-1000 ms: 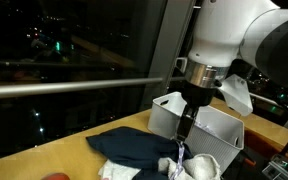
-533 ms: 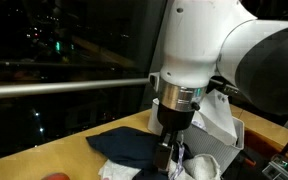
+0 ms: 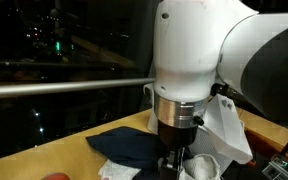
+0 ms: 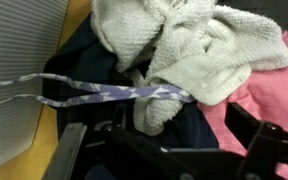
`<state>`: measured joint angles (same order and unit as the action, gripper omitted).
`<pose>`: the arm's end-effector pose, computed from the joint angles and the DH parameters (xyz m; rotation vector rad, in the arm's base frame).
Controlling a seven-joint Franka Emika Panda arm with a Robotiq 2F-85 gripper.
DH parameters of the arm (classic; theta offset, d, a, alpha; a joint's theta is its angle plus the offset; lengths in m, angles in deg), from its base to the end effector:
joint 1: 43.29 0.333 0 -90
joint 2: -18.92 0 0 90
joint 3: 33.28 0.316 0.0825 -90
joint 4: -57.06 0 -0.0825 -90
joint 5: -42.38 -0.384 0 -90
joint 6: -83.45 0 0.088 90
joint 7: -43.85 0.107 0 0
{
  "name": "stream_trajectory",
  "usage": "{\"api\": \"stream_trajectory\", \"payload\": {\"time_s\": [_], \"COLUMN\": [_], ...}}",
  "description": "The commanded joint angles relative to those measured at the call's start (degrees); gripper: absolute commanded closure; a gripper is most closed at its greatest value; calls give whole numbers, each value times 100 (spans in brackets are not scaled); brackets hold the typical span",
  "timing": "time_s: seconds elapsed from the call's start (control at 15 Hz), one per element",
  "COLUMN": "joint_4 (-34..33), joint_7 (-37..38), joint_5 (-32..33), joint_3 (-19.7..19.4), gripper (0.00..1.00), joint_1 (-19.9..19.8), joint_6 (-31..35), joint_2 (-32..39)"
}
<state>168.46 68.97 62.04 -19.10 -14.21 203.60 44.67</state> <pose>0.4427 0.3891 0.2361 2.7531 0.7360 -0.1920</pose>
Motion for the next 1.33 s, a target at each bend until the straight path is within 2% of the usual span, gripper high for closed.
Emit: {"api": "stream_trajectory", "payload": {"time_s": [0.0, 0.87, 0.93, 1.0, 1.27], "joint_4": [-105, 52, 86, 89, 94], "joint_7": [-58, -200, -206, -201, -207], "joint_5": [-77, 86, 79, 94, 75], "joint_3": [-32, -496, -511, -532, -541], "gripper": [0, 0, 25, 26, 58], "joint_1": [100, 14, 5, 20, 28], "joint_6": [-251, 582, 686, 726, 802], "joint_2": [189, 991, 1001, 1014, 1025]}}
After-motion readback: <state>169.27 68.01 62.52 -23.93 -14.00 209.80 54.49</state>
